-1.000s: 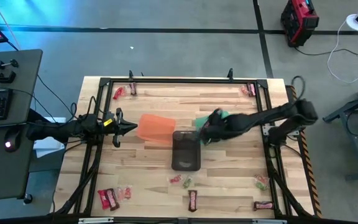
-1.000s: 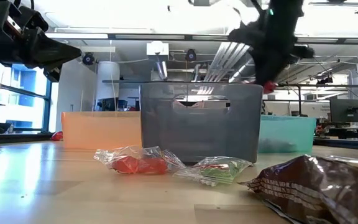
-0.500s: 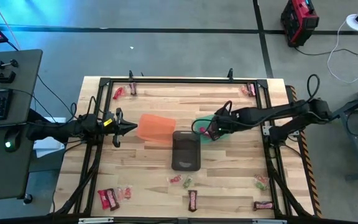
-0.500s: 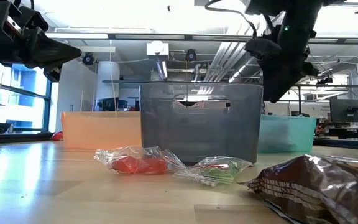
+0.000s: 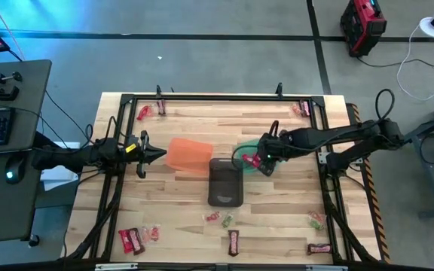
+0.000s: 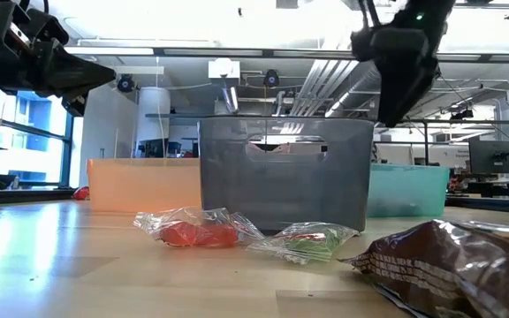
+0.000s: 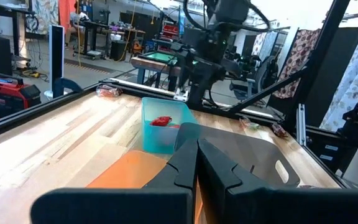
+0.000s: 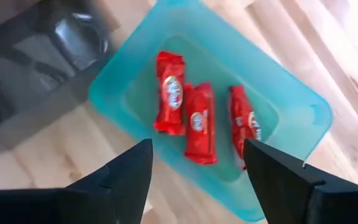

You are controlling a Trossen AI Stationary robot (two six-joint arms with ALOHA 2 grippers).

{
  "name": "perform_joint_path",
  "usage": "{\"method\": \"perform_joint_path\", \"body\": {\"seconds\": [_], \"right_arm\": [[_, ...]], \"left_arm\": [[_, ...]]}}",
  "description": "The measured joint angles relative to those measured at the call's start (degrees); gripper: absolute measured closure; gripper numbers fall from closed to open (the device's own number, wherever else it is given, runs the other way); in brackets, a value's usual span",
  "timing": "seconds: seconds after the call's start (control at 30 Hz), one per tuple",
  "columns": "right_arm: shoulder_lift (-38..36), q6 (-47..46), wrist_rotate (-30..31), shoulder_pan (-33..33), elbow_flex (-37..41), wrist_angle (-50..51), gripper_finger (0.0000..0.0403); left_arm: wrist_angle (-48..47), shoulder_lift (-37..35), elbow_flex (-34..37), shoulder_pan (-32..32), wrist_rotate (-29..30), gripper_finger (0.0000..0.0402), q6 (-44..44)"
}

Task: Sort candy by brand, put in halloween buckets
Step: Put the red chocolate bar into the green bin

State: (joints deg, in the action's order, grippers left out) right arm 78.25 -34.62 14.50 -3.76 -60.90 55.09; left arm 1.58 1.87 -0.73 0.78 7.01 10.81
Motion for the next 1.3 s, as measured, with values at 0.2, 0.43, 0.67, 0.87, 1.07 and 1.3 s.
{"method": "perform_joint_path", "body": {"seconds": [0.2, 0.43, 0.67, 0.87, 1.07, 1.3], "right_arm": [[-0.28, -0.78, 0.07, -2.75, 0.00, -0.49, 0.0158], [-0.28, -1.25, -4.78, -1.29, 0.00, -17.06, 0.0158], [-0.28, -6.02, -5.97, 1.86, 0.00, -36.56, 0.0158], [-0.25, -11.87, -3.78, 6.00, 0.00, -44.94, 0.0158], [-0.25, -12.93, -3.88, 10.71, 0.00, -47.90, 0.0158], [-0.23, -11.76, -9.73, 20.03, 0.00, -48.05, 0.0158]], "left_arm": [[-0.02, 0.00, 0.00, 0.02, 0.00, 0.0401, 0.02], [-0.02, 0.00, 0.00, 0.01, -0.01, 0.0401, 0.02], [5.89, 0.26, 0.00, 0.00, 1.64, 0.0401, 1.07], [33.60, 0.28, 0.00, -0.08, 9.72, 0.0401, 9.69], [23.96, 8.77, -10.37, -3.55, 15.58, 0.0401, 16.27], [-20.36, 33.01, -39.03, -17.33, 10.84, 0.0368, 16.80]]}}
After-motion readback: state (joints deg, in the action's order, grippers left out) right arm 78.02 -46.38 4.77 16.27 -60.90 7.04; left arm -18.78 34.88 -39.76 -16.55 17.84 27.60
